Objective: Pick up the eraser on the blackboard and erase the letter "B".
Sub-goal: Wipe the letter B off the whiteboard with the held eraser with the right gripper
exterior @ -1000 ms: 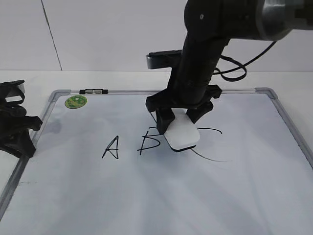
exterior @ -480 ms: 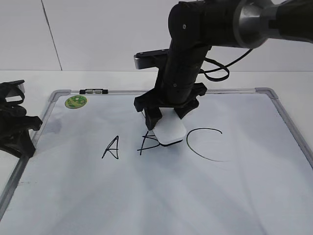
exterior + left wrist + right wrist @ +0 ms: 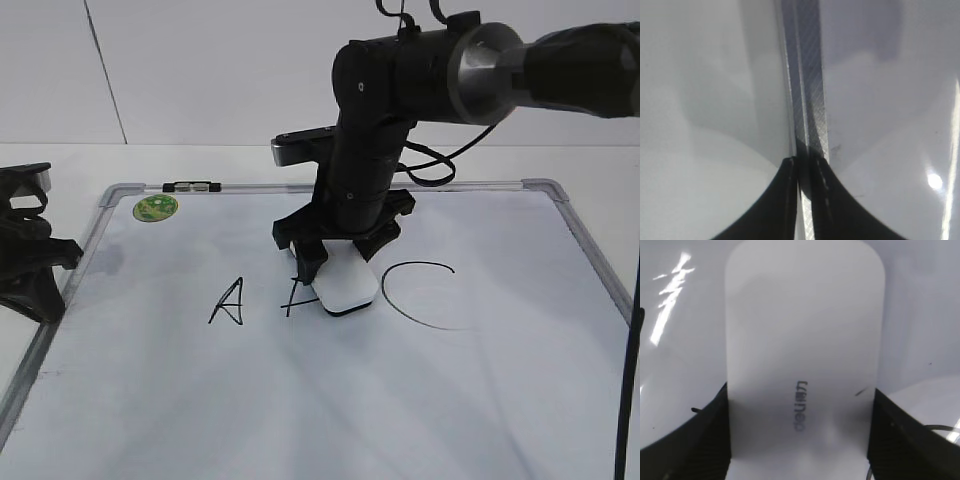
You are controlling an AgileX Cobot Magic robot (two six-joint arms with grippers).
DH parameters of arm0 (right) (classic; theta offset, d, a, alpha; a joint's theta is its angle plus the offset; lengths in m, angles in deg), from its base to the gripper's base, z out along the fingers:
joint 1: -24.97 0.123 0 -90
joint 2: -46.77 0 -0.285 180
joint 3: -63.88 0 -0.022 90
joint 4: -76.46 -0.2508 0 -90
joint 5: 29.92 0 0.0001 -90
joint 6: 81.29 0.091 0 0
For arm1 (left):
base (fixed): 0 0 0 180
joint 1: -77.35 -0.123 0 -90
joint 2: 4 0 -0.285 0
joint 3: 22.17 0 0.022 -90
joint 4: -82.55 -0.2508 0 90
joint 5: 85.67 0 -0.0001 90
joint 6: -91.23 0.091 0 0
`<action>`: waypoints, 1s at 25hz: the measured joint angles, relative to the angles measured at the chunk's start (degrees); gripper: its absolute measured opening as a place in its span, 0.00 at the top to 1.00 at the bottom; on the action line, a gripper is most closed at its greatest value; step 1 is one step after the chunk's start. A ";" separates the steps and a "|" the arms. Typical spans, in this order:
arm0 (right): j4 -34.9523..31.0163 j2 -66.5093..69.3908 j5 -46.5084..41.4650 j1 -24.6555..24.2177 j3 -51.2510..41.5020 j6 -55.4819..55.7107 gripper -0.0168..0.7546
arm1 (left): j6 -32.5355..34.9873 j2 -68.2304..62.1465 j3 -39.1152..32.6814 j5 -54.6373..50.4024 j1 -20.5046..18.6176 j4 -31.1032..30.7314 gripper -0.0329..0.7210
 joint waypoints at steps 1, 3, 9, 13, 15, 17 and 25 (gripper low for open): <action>0.00 0.00 0.00 0.00 0.00 0.04 0.25 | 0.00 0.00 0.00 0.00 0.00 0.00 0.91; 0.00 0.00 0.00 0.00 0.09 0.04 0.25 | 0.00 0.00 0.00 0.00 0.00 -0.10 0.91; 0.00 0.54 0.00 0.00 0.29 0.04 0.25 | 0.00 0.00 0.00 0.00 0.00 -0.10 0.91; 0.00 0.67 0.00 0.00 0.32 0.04 0.25 | 0.00 0.00 0.00 0.00 0.00 -0.10 0.91; 0.11 0.92 -0.10 0.12 0.52 -0.20 0.25 | 0.00 0.00 0.00 0.00 0.00 -0.10 0.91; 0.24 1.19 -0.21 0.35 0.64 -0.80 0.25 | 0.00 0.00 0.00 0.00 0.00 -0.21 0.91; 3.58 1.89 -0.88 1.40 1.35 -1.49 0.25 | 0.00 0.00 0.00 0.11 0.00 -0.21 0.91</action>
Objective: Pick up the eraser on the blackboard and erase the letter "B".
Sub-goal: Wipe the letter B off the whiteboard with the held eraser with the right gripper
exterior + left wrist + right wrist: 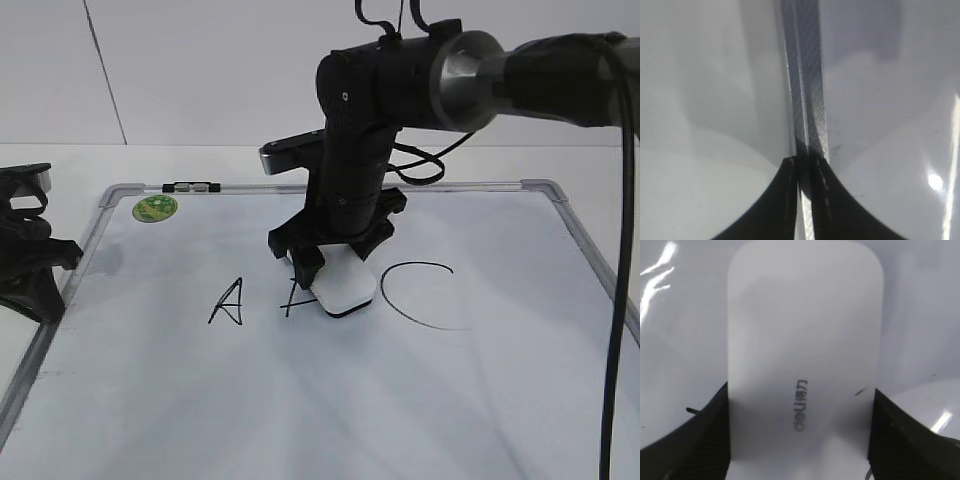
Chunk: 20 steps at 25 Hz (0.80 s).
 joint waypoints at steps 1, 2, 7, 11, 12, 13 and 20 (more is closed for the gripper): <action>0.44 0.00 0.00 0.00 0.00 0.00 0.25 | 0.00 0.00 0.00 0.00 0.00 0.00 0.91; 0.44 0.00 -0.05 0.00 0.00 0.00 0.25 | 0.00 0.00 0.00 0.00 0.00 0.00 0.91; 2.40 0.13 -0.46 0.22 0.13 -0.85 0.25 | 0.00 0.00 0.00 0.00 0.00 0.00 0.91; 3.81 0.17 -0.85 0.54 0.35 -2.26 0.25 | 0.00 0.00 0.00 0.00 0.00 0.00 0.91; 4.17 0.17 -0.85 0.64 0.35 -2.36 0.25 | 0.00 0.00 0.00 0.00 0.00 0.00 0.91; 4.46 0.17 -0.85 0.68 0.35 -2.46 0.25 | 0.00 0.00 0.00 0.00 0.00 0.00 0.91; 5.04 0.30 -1.29 0.80 0.35 -4.31 0.25 | 0.00 0.00 0.00 0.00 0.00 0.00 0.91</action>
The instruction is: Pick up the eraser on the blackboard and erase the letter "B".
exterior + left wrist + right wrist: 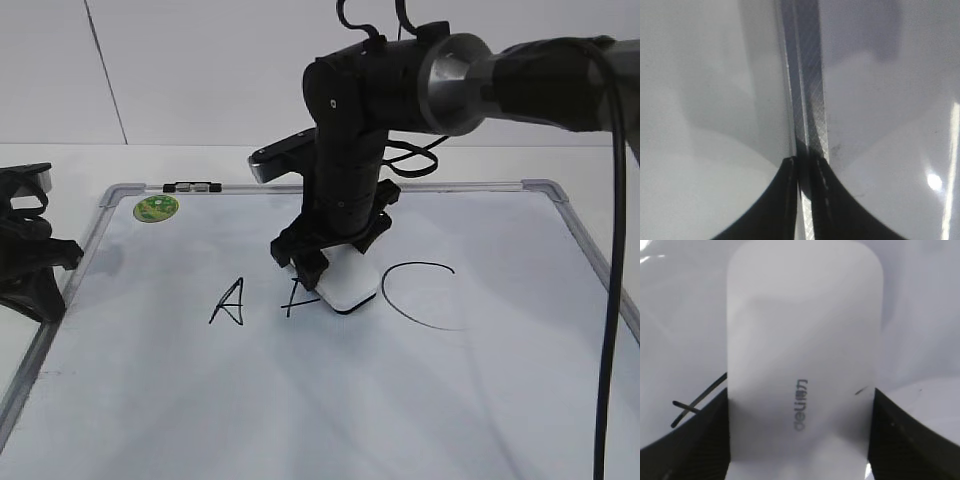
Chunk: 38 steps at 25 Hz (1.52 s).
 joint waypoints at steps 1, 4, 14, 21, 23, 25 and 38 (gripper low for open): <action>0.11 0.09 -0.05 0.00 0.00 -0.42 0.25 | 0.00 0.00 0.00 0.00 0.00 0.00 0.91; 1.30 0.09 -0.27 0.65 0.11 -0.76 0.25 | 0.00 0.00 0.00 0.00 0.00 0.00 0.91; 5.44 0.45 -1.35 3.56 0.52 -1.54 0.25 | 0.00 0.00 0.00 0.00 0.00 0.00 0.91; 4.55 0.57 -1.59 3.65 0.66 -2.34 0.25 | 0.00 0.00 0.00 0.00 0.00 0.00 0.91; 3.89 0.57 -1.96 3.65 0.66 -2.59 0.25 | 0.00 0.00 0.00 0.00 0.00 -0.10 0.91; 2.79 0.57 -2.25 3.65 0.66 -2.70 0.25 | 0.00 0.00 0.00 0.00 0.00 -0.07 0.91; -4.20 0.57 -3.88 3.94 0.66 -2.95 0.25 | 0.00 0.00 0.00 -0.19 0.00 -0.47 0.91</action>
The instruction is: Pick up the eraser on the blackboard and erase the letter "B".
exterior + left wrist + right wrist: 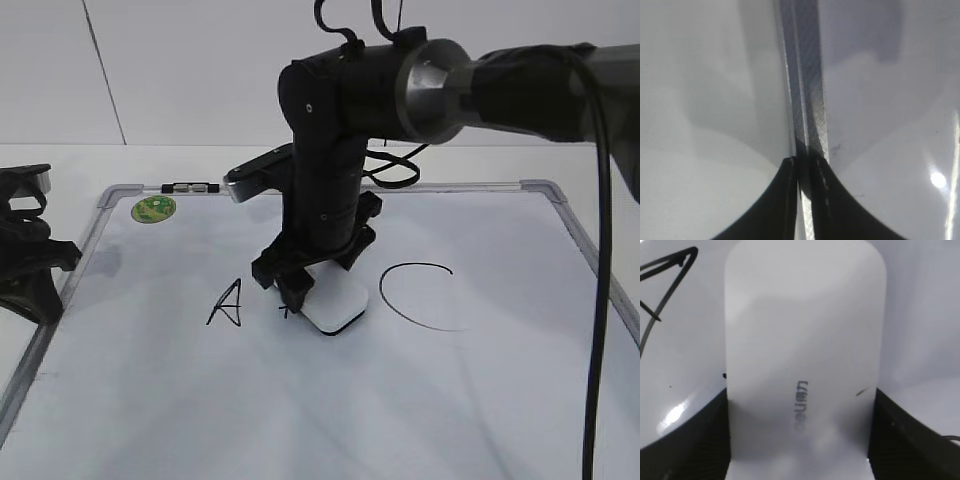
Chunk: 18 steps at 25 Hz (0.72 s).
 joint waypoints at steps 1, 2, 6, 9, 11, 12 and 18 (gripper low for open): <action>0.00 0.00 -0.11 0.46 0.00 0.00 0.25 | 0.00 0.00 0.00 0.00 0.00 -0.04 0.91; -0.40 0.00 -0.24 1.03 0.00 0.00 0.25 | 0.00 0.00 0.00 0.00 0.00 -0.13 0.91; -0.40 0.00 -0.59 2.99 0.00 -0.09 0.25 | 0.00 0.00 0.00 0.00 0.00 -0.13 0.91; -0.40 0.00 -0.72 3.14 0.00 -0.09 0.25 | 0.00 0.00 0.00 -0.13 0.00 -0.17 0.91; -0.40 0.00 -0.72 3.14 0.00 0.01 0.25 | 0.00 0.00 0.00 -0.16 0.00 -0.17 0.91; 0.16 0.00 -0.83 3.14 0.00 0.29 0.25 | 0.00 0.00 0.00 -0.26 0.15 -0.17 0.91; 1.40 0.00 -0.94 2.22 0.00 1.66 0.25 | 0.00 0.00 0.00 -0.15 0.15 -0.17 0.91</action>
